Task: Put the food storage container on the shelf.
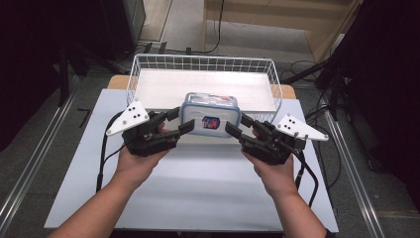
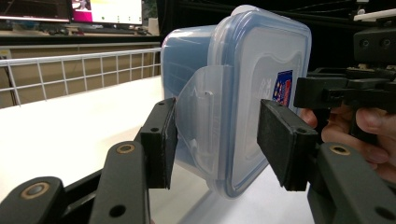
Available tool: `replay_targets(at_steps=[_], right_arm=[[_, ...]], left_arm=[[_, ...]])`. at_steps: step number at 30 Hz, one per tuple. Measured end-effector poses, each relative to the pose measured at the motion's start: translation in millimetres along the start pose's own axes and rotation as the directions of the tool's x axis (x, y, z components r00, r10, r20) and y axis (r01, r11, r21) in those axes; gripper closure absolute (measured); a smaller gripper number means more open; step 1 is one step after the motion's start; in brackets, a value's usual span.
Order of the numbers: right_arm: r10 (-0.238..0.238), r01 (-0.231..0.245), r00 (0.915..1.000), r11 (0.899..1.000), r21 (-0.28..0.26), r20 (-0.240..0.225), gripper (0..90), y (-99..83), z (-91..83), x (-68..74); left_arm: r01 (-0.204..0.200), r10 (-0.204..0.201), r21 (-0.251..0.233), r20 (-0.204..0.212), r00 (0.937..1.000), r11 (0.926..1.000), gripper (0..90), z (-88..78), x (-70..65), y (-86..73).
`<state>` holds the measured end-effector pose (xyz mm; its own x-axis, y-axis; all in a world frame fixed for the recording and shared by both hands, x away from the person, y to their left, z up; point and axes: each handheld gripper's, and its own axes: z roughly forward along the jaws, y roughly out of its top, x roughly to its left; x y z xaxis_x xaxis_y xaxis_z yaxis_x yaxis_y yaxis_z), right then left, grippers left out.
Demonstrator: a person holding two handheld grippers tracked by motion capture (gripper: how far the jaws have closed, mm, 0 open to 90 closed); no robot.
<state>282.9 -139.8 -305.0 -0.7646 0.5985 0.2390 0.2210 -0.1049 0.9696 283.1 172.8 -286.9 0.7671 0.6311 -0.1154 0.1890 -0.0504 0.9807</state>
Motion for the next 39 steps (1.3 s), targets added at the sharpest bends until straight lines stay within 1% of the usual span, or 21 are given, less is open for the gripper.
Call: replay_targets(at_steps=[2,5,8,10,13,15,18,21,24,26,31,34,36,37,38,39], right_arm=[[0.0,0.0,1.0,1.0,0.003,0.001,52.5,3.4,5.8,-4.1],[0.003,-0.003,1.0,1.0,0.018,0.001,52.5,8.9,15.2,-10.3],[0.001,-0.001,1.0,1.0,0.028,0.003,52.5,13.8,24.1,-16.6],[-0.007,0.006,1.0,0.999,0.034,0.007,52.4,16.6,29.7,-21.3],[-0.003,0.003,1.0,0.999,0.035,0.008,52.4,18.9,37.4,-29.4],[0.0,0.0,1.0,0.999,0.033,0.009,52.4,20.2,41.8,-34.1],[0.009,-0.009,1.0,1.0,0.025,-0.003,52.3,21.9,46.9,-41.0],[0.014,-0.014,0.9999,0.999,0.029,0.0,52.3,22.1,51.7,-46.3],[0.006,-0.007,0.9999,0.999,0.041,0.012,52.3,23.6,56.9,-48.9],[0.004,-0.005,0.9998,0.999,0.049,0.022,52.3,25.6,59.7,-49.8],[0.004,-0.006,0.9996,0.998,0.063,0.027,52.2,30.0,64.7,-52.9],[0.007,-0.009,0.9996,0.998,0.064,0.026,52.3,31.8,66.0,-53.4],[0.01,-0.012,0.9995,0.998,0.064,0.029,52.3,32.8,67.0,-53.1],[0.01,-0.012,0.9995,0.998,0.066,0.028,52.4,33.2,67.3,-53.4],[0.022,-0.023,0.9995,0.997,0.073,0.025,52.6,33.8,67.4,-54.2],[0.028,-0.029,0.9994,0.997,0.076,0.02,52.8,34.0,67.6,-54.9]], left_arm=[[0.007,-0.007,-0.001,0.0,1.0,1.0,48.8,2.7,6.9,1.7],[0.033,-0.033,-0.006,-0.002,0.9994,0.9994,48.8,7.2,16.8,3.4],[0.048,-0.048,-0.008,0.001,0.9988,0.9988,48.9,12.0,27.3,4.9],[0.049,-0.049,-0.009,-0.001,0.9988,0.9987,48.8,16.0,33.7,5.7],[0.049,-0.049,-0.01,-0.005,0.9988,0.9988,48.8,22.0,42.3,7.2],[0.054,-0.054,-0.021,-0.005,0.9985,0.9983,48.8,25.0,46.5,8.1],[0.07,-0.071,-0.044,-0.015,0.9974,0.9966,49.0,28.7,49.8,7.3],[0.077,-0.078,-0.038,-0.022,0.9967,0.9963,48.9,32.6,55.5,5.7],[0.098,-0.099,-0.04,-0.027,0.9947,0.9944,48.7,35.5,60.8,3.9],[0.11,-0.112,-0.049,-0.028,0.9934,0.9927,48.6,37.6,63.6,3.4],[0.114,-0.116,-0.041,-0.035,0.9927,0.9926,48.6,39.5,68.0,6.5],[0.12,-0.121,-0.041,-0.03,0.9922,0.9919,48.6,39.8,70.0,8.1],[0.134,-0.135,-0.038,-0.021,0.9906,0.9902,48.7,39.9,71.9,8.1],[0.15,-0.15,-0.031,-0.011,0.9886,0.9883,48.7,39.9,73.7,8.4],[0.162,-0.162,-0.029,-0.006,0.9867,0.9863,48.9,39.9,74.5,8.6],[0.168,-0.168,-0.024,-0.004,0.9857,0.9854,49.0,39.6,75.5,9.0]])
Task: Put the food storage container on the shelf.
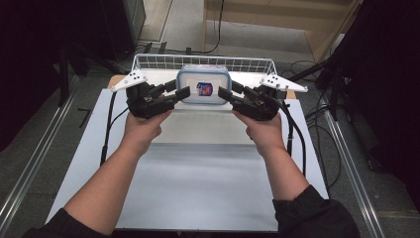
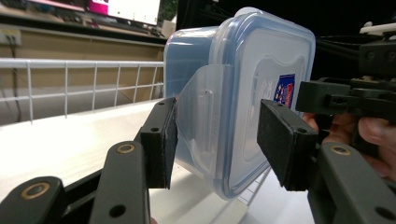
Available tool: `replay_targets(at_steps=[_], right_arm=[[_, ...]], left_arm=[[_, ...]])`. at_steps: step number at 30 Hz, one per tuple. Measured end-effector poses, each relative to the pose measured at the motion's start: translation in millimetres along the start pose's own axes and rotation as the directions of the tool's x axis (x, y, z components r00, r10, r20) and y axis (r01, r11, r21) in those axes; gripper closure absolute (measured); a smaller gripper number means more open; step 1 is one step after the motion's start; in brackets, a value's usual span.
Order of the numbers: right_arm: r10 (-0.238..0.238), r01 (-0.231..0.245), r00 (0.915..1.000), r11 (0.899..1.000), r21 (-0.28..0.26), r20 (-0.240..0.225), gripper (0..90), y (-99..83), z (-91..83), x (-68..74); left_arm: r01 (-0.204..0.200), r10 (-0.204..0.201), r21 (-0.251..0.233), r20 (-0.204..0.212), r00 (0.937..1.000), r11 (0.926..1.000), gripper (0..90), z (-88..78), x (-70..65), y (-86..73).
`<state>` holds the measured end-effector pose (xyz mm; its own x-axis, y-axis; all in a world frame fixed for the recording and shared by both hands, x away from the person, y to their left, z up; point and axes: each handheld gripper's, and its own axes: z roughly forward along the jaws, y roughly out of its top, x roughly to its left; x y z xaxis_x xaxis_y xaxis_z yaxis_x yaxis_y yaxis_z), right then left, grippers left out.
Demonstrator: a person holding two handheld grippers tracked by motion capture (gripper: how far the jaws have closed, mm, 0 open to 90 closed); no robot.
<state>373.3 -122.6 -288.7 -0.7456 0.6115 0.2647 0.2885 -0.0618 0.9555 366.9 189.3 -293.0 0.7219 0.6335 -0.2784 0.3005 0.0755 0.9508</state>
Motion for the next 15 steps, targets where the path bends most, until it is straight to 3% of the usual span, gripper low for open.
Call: replay_targets(at_steps=[4,8,12,15], right_arm=[[0.039,-0.039,0.9991,0.999,0.021,-0.013,53.2,1.9,0.7,-3.3],[0.101,-0.099,0.9932,0.995,0.033,-0.058,55.4,3.2,-1.2,-12.4],[0.147,-0.143,0.9867,0.988,0.061,-0.069,56.0,3.7,-2.2,-17.1],[0.156,-0.15,0.9852,0.986,0.078,-0.072,56.3,4.9,-3.1,-18.0]], left_arm=[[0.055,-0.055,0.028,0.008,0.9985,0.9981,49.2,1.7,1.8,3.3],[0.086,-0.086,0.061,0.009,0.9962,0.9945,49.3,3.6,2.5,6.0],[0.137,-0.14,0.097,0.021,0.9899,0.9858,49.4,6.1,5.3,8.6],[0.155,-0.16,0.117,0.033,0.9865,0.9809,49.7,6.4,7.5,10.1]])
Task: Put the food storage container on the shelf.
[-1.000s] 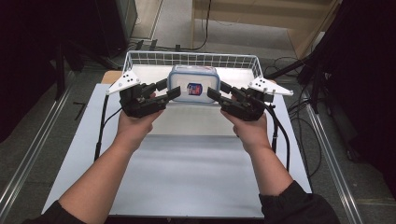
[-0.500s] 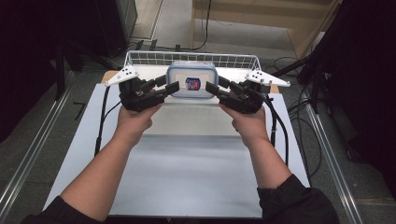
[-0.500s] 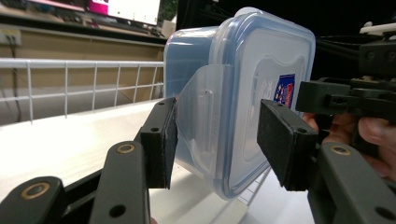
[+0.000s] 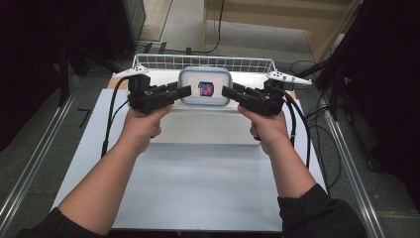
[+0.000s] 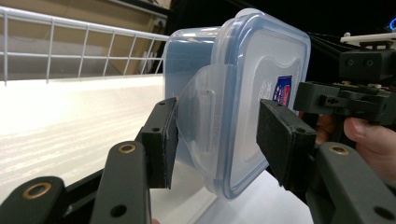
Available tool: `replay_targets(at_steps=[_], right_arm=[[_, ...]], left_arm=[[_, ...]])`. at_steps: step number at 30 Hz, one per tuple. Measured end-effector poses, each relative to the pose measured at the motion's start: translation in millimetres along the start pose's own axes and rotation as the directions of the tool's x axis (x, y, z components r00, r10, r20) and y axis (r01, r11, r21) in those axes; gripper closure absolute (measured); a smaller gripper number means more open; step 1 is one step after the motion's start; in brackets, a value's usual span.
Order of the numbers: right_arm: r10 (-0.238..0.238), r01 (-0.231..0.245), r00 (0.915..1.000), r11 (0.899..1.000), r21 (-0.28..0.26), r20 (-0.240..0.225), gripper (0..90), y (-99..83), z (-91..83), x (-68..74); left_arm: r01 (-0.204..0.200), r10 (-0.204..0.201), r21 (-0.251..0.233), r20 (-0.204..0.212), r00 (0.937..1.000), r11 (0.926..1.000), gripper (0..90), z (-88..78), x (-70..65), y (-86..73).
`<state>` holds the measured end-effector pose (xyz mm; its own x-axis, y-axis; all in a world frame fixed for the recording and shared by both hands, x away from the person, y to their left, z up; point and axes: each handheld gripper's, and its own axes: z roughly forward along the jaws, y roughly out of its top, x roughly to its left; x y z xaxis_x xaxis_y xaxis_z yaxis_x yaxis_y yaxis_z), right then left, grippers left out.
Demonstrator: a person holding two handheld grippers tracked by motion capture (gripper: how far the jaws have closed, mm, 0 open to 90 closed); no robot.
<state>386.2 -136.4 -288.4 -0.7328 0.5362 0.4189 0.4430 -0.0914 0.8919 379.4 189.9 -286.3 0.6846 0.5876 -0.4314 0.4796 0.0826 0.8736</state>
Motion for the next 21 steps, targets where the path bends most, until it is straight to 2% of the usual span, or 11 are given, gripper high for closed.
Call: replay_targets(at_steps=[3,9,12,15,18,21], right_arm=[[0.0,0.0,1.0,1.0,0.015,0.001,56.4,0.6,-0.2,-0.3],[0.061,-0.061,0.9981,0.997,0.051,-0.006,57.4,3.2,0.6,-5.9],[0.095,-0.094,0.9953,0.994,0.057,-0.015,57.3,6.1,0.0,-9.4],[0.127,-0.125,0.9918,0.989,0.073,-0.016,57.3,8.2,0.6,-11.8],[0.169,-0.167,0.9855,0.982,0.093,-0.015,57.3,9.1,1.1,-14.1],[0.177,-0.175,0.9841,0.979,0.103,-0.011,57.2,10.0,0.9,-15.7]], left_arm=[[0.02,-0.021,0.025,0.01,0.9997,0.9995,49.9,0.6,3.0,1.4],[0.082,-0.084,0.06,0.03,0.996,0.9948,49.9,4.8,10.5,4.0],[0.114,-0.117,0.055,0.055,0.9916,0.992,52.3,3.7,12.8,6.5],[0.118,-0.121,0.063,0.048,0.9914,0.991,52.8,4.7,12.8,7.9],[0.151,-0.155,0.078,0.053,0.9865,0.9855,53.3,5.9,15.3,7.8],[0.171,-0.177,0.094,0.059,0.9825,0.9808,53.5,6.7,15.7,7.9]])
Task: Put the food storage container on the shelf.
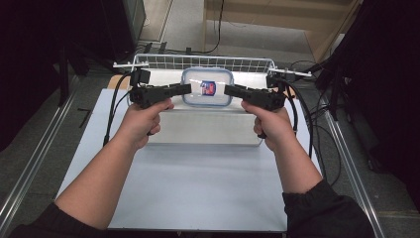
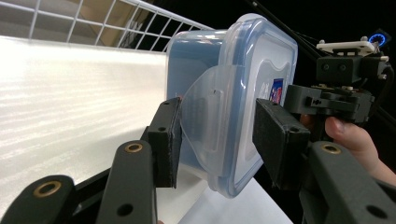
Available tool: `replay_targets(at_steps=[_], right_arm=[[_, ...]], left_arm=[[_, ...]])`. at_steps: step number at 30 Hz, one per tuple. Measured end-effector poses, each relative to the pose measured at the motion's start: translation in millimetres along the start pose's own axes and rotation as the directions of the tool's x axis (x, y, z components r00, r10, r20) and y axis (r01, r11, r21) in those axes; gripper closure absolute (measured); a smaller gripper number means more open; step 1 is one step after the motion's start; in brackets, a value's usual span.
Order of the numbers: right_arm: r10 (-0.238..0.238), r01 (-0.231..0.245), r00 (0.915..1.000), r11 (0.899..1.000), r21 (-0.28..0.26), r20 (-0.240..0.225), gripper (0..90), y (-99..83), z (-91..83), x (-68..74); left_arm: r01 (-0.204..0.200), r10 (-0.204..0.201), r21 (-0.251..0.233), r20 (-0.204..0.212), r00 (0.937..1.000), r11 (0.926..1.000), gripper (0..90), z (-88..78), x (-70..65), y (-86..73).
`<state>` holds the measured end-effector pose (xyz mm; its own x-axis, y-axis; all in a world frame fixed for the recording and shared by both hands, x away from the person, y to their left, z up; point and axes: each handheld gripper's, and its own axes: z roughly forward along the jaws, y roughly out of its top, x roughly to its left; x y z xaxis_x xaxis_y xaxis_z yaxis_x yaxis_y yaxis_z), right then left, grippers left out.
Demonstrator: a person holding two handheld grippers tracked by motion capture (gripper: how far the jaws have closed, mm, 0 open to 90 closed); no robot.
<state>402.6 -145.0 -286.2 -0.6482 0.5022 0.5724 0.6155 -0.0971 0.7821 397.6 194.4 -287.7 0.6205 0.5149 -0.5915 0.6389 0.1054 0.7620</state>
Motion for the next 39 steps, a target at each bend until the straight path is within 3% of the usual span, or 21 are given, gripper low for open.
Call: replay_targets(at_steps=[9,20,33,39], right_arm=[[0.085,-0.085,0.9963,0.995,0.06,-0.012,57.8,4.1,-1.0,-7.2],[0.19,-0.185,0.981,0.978,0.099,-0.04,59.2,9.0,0.2,-13.6],[0.238,-0.23,0.9692,0.967,0.113,-0.062,59.2,9.9,3.0,-16.3],[0.26,-0.252,0.9643,0.959,0.127,-0.048,59.1,8.7,6.4,-19.0]], left_arm=[[0.09,-0.091,0.049,0.011,0.9958,0.9948,54.4,2.6,3.7,2.4],[0.143,-0.142,0.107,-0.017,0.9898,0.9839,54.6,0.6,1.1,12.3],[0.191,-0.188,0.144,-0.033,0.9817,0.9711,55.5,-2.7,0.0,20.2],[0.214,-0.209,0.155,-0.047,0.9768,0.9645,54.8,-0.2,4.3,19.9]])
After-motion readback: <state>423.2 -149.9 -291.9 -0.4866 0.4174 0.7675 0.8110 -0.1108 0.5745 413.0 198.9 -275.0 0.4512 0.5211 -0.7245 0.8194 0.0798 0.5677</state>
